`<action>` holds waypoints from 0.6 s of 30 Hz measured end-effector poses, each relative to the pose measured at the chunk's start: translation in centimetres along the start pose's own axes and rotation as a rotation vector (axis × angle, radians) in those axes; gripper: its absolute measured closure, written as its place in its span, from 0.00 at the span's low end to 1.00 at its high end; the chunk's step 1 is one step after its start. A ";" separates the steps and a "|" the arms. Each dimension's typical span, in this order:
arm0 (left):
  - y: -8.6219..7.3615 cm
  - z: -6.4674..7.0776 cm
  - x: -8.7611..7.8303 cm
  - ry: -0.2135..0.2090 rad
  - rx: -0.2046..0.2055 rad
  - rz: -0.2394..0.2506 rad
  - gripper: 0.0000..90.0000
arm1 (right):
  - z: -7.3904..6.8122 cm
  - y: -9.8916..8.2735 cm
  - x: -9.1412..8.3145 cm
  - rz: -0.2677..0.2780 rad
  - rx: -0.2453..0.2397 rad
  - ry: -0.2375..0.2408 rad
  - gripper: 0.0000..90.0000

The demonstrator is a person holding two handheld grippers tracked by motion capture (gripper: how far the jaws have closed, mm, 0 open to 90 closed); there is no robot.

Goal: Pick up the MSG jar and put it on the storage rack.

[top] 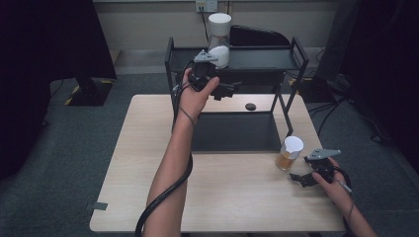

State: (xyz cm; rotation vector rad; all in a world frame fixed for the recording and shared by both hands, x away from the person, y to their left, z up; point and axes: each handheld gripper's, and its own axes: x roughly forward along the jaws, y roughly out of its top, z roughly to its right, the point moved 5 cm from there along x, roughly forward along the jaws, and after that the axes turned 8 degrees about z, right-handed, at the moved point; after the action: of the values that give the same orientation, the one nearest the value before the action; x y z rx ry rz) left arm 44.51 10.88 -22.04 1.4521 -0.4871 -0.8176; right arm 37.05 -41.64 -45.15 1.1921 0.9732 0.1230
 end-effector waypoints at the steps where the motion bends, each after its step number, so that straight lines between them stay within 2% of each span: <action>1: -0.2 0.0 0.0 -0.005 -0.003 -0.001 0.00 | 0.0 0.0 0.0 0.000 0.000 0.000 0.00; 6: -0.9 0.1 0.1 -0.016 0.005 -0.007 0.00 | 0.0 0.0 0.0 0.000 0.000 0.000 0.00; 8: -1.5 0.0 0.1 -0.028 0.006 -0.005 0.00 | 0.0 0.0 0.0 0.000 0.000 0.000 0.00; 18: -4.0 -0.4 0.5 -0.038 0.012 -0.037 0.00 | 0.0 0.0 0.0 0.000 0.000 0.000 0.00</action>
State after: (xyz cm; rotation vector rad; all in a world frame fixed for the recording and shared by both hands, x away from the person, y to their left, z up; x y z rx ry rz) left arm 44.36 11.11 -26.07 1.4623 -0.4959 -0.8740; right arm 37.04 -41.63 -45.15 1.1921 0.9730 0.1229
